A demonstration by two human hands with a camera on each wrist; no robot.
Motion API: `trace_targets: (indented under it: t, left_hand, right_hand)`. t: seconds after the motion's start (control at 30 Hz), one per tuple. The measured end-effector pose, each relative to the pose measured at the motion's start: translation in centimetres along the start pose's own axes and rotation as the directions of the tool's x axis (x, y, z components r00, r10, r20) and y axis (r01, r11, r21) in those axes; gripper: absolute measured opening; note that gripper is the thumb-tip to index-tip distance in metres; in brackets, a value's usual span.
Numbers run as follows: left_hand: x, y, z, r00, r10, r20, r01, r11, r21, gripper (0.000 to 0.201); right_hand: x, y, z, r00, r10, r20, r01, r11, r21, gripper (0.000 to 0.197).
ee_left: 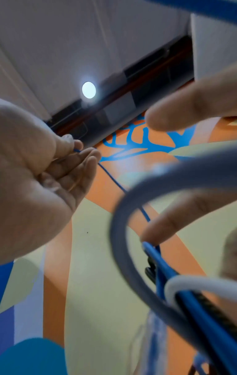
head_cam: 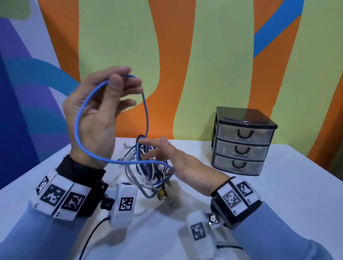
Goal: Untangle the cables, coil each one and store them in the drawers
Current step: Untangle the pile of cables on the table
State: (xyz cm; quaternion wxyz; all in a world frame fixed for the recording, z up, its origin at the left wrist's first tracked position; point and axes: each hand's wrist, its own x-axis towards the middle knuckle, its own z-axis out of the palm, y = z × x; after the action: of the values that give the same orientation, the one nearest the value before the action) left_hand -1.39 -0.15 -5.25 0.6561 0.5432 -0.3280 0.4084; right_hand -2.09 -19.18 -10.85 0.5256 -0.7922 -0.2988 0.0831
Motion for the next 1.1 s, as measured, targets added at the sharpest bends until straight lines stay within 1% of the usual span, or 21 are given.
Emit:
trace_targets:
  t: [0.07, 0.1, 0.13, 0.2, 0.27, 0.3, 0.37, 0.43, 0.47, 0.53, 0.6, 0.7, 0.73, 0.77, 0.83, 0.87, 0.9, 0.97, 1.0, 1.03, 1.1]
  left_hand:
    - [0.5, -0.2, -0.6, 0.992, 0.009, -0.124, -0.013, 1.0, -0.028, 0.018]
    - [0.7, -0.4, -1.0, 0.991, 0.005, -0.135, -0.01, 0.999, -0.034, 0.018]
    - [0.8, -0.6, -1.3, 0.994, -0.015, -0.105, 0.011, 0.999, -0.037, 0.017]
    - [0.8, -1.0, -1.4, 0.996, -0.09, 0.018, 0.091, 0.995, -0.049, 0.019]
    - [0.4, -1.4, -1.0, 0.973, -0.174, 0.152, 0.185, 0.981, -0.057, 0.019]
    - [0.1, -1.4, -0.7, 0.95, -0.21, 0.233, 0.228, 0.972, -0.051, 0.018]
    - [-0.7, -1.4, 0.0, 0.885, -0.253, 0.39, 0.291, 0.956, -0.041, 0.019]
    - [-1.4, -1.3, 0.7, 0.832, -0.265, 0.487, 0.324, 0.945, -0.039, 0.017]
    - [-1.7, -1.3, 0.9, 0.819, -0.269, 0.506, 0.33, 0.943, -0.032, 0.019]
    - [-2.1, -1.4, 1.3, 0.802, -0.288, 0.524, 0.351, 0.936, -0.023, 0.021]
    - [-2.3, -1.3, 1.5, 0.785, -0.315, 0.533, 0.389, 0.921, -0.029, 0.019]
    - [-2.0, -1.1, 1.4, 0.786, -0.343, 0.515, 0.361, 0.93, 0.068, 0.02]
    - [-1.8, -1.1, 1.2, 0.792, -0.346, 0.503, 0.306, 0.938, 0.164, 0.027]
    - [-1.7, -1.2, 0.9, 0.794, -0.35, 0.497, 0.228, 0.929, 0.29, 0.044]
    - [-1.5, -2.0, -0.1, 0.787, -0.397, 0.471, 0.099, 0.836, 0.54, 0.081]
    - [-1.5, -2.3, -0.4, 0.775, -0.447, 0.447, 0.101, 0.786, 0.61, 0.091]
    - [-1.5, -2.7, -0.8, 0.755, -0.504, 0.419, 0.151, 0.756, 0.637, 0.096]
    - [-1.4, -3.5, -1.1, 0.702, -0.608, 0.371, 0.258, 0.703, 0.663, 0.093]
    - [-1.5, -3.7, -0.9, 0.678, -0.64, 0.361, 0.282, 0.68, 0.677, 0.089]
    - [-1.5, -3.9, -0.8, 0.657, -0.66, 0.365, 0.294, 0.669, 0.683, 0.082]
    - [-1.9, -3.8, -0.4, 0.624, -0.669, 0.405, 0.299, 0.682, 0.667, 0.062]
  right_hand:
    - [0.3, 0.2, 0.1, 1.0, -0.008, -0.004, 0.008, 0.998, -0.057, 0.045]
    - [0.5, 0.6, 0.4, 1.0, -0.013, -0.002, 0.013, 0.995, -0.097, 0.049]
    - [0.7, 1.0, 0.7, 1.0, -0.026, -0.003, 0.025, 0.99, -0.138, 0.055]
    - [1.1, 1.5, 1.2, 0.992, -0.084, -0.092, 0.069, 0.985, -0.16, 0.051]
    - [1.3, 1.5, 1.1, 0.944, -0.172, -0.282, 0.138, 0.981, -0.138, 0.039]
    - [1.4, 1.4, 0.9, 0.911, -0.198, -0.361, 0.173, 0.98, -0.1, 0.038]
    - [1.5, 1.6, 0.6, 0.875, -0.2, -0.441, 0.209, 0.977, -0.029, 0.041]
    - [1.7, 2.1, 0.6, 0.848, -0.193, -0.493, 0.202, 0.979, -0.036, 0.037]
    - [1.8, 2.2, 0.6, 0.83, -0.187, -0.526, 0.195, 0.98, -0.041, 0.034]
    - [2.0, 2.3, 0.6, 0.8, -0.162, -0.578, 0.211, 0.977, 0.019, 0.027]
    - [1.9, 2.2, 0.3, 0.793, -0.109, -0.599, 0.256, 0.952, 0.166, 0.021]
    - [1.8, 2.2, -0.1, 0.775, -0.044, -0.63, 0.297, 0.906, 0.301, 0.025]
    - [1.8, 2.3, -0.2, 0.754, -0.033, -0.657, 0.306, 0.901, 0.307, 0.022]
    - [1.9, 2.4, -0.4, 0.725, -0.018, -0.689, 0.314, 0.898, 0.307, 0.017]
    - [2.1, 2.7, -0.9, 0.656, 0.005, -0.755, 0.333, 0.896, 0.295, 0.011]
    - [2.2, 2.8, -1.1, 0.622, 0.002, -0.783, 0.342, 0.899, 0.274, 0.011]
    - [2.2, 2.9, -1.2, 0.585, -0.011, -0.811, 0.347, 0.907, 0.238, 0.016]
    - [2.3, 3.0, -1.3, 0.509, -0.058, -0.859, 0.336, 0.932, 0.136, 0.029]
    - [2.3, 3.0, -1.4, 0.486, -0.087, -0.87, 0.326, 0.941, 0.087, 0.033]
    - [2.3, 2.9, -1.4, 0.476, -0.113, -0.872, 0.317, 0.947, 0.05, 0.035]
    - [2.2, 2.8, -1.4, 0.483, -0.136, -0.865, 0.303, 0.953, 0.019, 0.036]
